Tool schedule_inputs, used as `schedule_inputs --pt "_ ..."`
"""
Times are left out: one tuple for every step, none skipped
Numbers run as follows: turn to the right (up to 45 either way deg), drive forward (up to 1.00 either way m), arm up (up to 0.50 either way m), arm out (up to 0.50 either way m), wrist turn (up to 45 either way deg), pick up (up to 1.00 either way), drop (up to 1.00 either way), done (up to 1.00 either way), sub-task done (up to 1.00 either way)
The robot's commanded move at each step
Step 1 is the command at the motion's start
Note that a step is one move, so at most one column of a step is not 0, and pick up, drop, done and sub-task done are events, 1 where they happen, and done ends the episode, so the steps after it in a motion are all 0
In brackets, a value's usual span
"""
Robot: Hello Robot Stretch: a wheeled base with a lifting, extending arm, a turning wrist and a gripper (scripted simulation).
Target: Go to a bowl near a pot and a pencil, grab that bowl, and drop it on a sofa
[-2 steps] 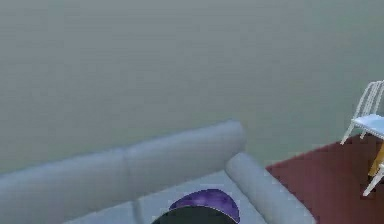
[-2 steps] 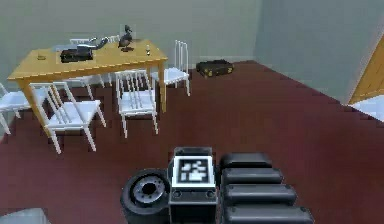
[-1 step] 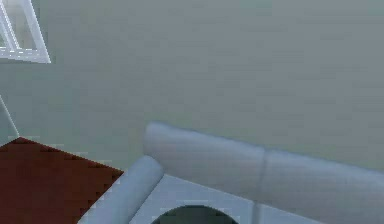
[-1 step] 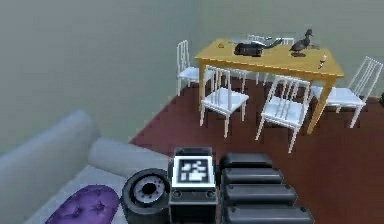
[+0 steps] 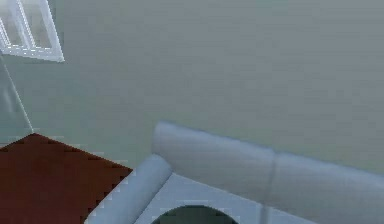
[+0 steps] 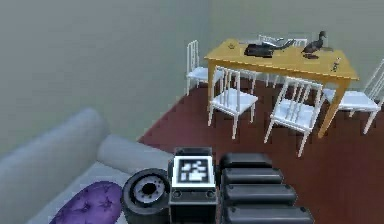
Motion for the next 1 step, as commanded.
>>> schedule_inputs --pt "45.0 0.00 0.00 0.00 0.0 0.00 0.00 0.00 0.00"
